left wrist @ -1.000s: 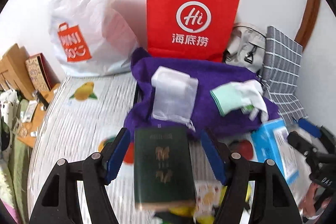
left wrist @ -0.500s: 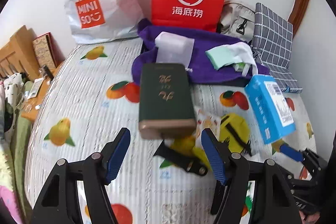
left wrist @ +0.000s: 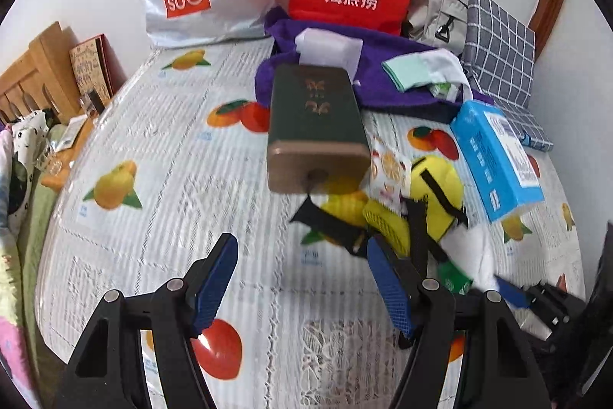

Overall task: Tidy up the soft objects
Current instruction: 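Move both tools back to the pile and grasp the white tissue with the right tool, then grasp the black watch strap with the left tool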

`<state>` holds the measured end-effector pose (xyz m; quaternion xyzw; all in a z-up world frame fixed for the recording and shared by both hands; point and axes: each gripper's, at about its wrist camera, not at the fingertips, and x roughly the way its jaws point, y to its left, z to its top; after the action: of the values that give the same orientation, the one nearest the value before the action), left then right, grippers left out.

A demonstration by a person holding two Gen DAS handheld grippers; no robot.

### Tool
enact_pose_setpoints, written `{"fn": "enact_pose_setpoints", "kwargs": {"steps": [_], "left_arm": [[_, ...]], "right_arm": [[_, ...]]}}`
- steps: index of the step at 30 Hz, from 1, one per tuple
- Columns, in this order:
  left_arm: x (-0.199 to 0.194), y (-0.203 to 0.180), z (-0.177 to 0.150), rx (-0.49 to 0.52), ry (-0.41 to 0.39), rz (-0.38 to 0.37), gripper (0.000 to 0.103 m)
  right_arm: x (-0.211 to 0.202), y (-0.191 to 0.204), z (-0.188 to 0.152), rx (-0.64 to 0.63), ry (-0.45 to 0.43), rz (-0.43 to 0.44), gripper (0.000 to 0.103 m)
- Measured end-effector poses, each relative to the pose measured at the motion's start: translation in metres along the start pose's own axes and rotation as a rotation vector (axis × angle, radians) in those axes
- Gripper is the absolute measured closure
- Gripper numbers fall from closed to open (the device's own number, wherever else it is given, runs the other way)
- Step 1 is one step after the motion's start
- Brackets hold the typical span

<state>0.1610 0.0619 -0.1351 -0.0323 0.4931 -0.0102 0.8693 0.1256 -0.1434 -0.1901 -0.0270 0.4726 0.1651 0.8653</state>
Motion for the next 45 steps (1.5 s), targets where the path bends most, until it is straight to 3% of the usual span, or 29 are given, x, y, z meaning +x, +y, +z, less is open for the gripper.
{"fn": "enact_pose_setpoints", "kwargs": {"steps": [7,15,26,27,30,31,37,45], "left_arm": [[0.017,-0.011,-0.016,0.024,0.045,-0.031,0.035],[0.029,-0.062,-0.027,0.129,0.066,-0.056,0.035],[0.055,-0.105,-0.033,0.222,0.08,0.105,0.035],[0.055,-0.105,-0.032,0.212,0.07,0.1,0.039],[0.055,-0.105,-0.029,0.188,0.074,0.057,0.08],[0.055,-0.105,-0.028,0.183,0.08,0.047,0.084],[0.046,-0.087,-0.028,0.109,0.092,-0.039,0.084],[0.027,-0.074,-0.03,0.09,0.065,-0.054,0.084]], "right_arm": [[-0.032,-0.019,0.003,0.052,-0.098,-0.003,0.078],[-0.041,-0.057,-0.017,0.087,-0.081,-0.089,0.078],[-0.03,-0.084,-0.04,0.138,-0.048,-0.058,0.078],[-0.028,-0.084,-0.041,0.134,-0.047,-0.059,0.078],[-0.025,-0.084,-0.042,0.132,-0.044,-0.046,0.078],[-0.025,-0.083,-0.042,0.133,-0.045,-0.045,0.078],[-0.025,-0.085,-0.041,0.138,-0.05,-0.037,0.078],[-0.028,-0.081,-0.04,0.132,-0.057,-0.037,0.078]]}}
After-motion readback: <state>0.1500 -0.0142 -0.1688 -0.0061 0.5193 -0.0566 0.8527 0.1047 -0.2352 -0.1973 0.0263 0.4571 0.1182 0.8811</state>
